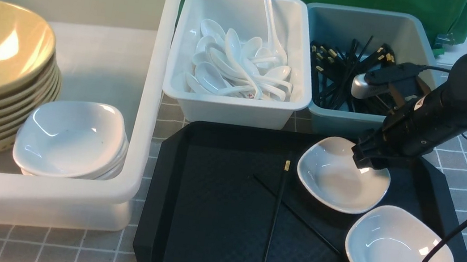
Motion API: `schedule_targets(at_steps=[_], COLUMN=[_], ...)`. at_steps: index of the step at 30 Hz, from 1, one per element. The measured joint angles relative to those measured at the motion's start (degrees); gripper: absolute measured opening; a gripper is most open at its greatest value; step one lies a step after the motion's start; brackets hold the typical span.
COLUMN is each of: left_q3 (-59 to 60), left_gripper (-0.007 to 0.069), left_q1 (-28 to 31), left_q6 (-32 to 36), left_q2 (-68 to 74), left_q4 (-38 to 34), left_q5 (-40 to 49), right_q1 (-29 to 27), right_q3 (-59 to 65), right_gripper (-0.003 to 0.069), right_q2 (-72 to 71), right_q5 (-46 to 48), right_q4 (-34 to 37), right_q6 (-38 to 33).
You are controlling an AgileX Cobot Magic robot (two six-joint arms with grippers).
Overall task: On grey table put chopsticks spoon bowls plates into blue grey white boxes.
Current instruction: 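Reach for and grasp the small white dish on the black tray, then place the white bowl into the white bin on top of the stacked bowls with the right gripper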
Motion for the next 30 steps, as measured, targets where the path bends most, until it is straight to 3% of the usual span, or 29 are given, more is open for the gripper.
schedule_targets(at_steps=[9,12,16,18,24,30], left_q3=[0.0,0.0,0.0,0.06,1.59,1.72], left_gripper=[-0.0008,-0.0008,-0.0008,-0.0008,-0.0008,-0.0008], left_q1=[0.0,0.0,0.0,0.0,0.0,0.0], left_q6=[0.0,0.0,0.0,0.0,0.0,0.0], left_q2=[0.0,0.0,0.0,0.0,0.0,0.0], left_q4=[0.0,0.0,0.0,0.0,0.0,0.0], left_q5=[0.0,0.0,0.0,-0.06,-1.96,-2.72], right_q1=[0.0,0.0,-0.23,-0.23,-0.17,-0.17], right_q3=[0.0,-0.09,-0.55,-0.6,-0.49,-0.49], right_gripper=[0.0484,0.0434,0.0243,0.0192,0.0075,0.0071], right_q2=[4.0,4.19,2.96,1.64,-4.48,-14.05], right_q5=[1.01,1.62,2.18,2.62,6.16,7.5], right_q4=[0.01,-0.01,0.85,1.55,6.64,15.76], right_q6=[0.6,0.67,0.5,0.22,-5.11,-10.59])
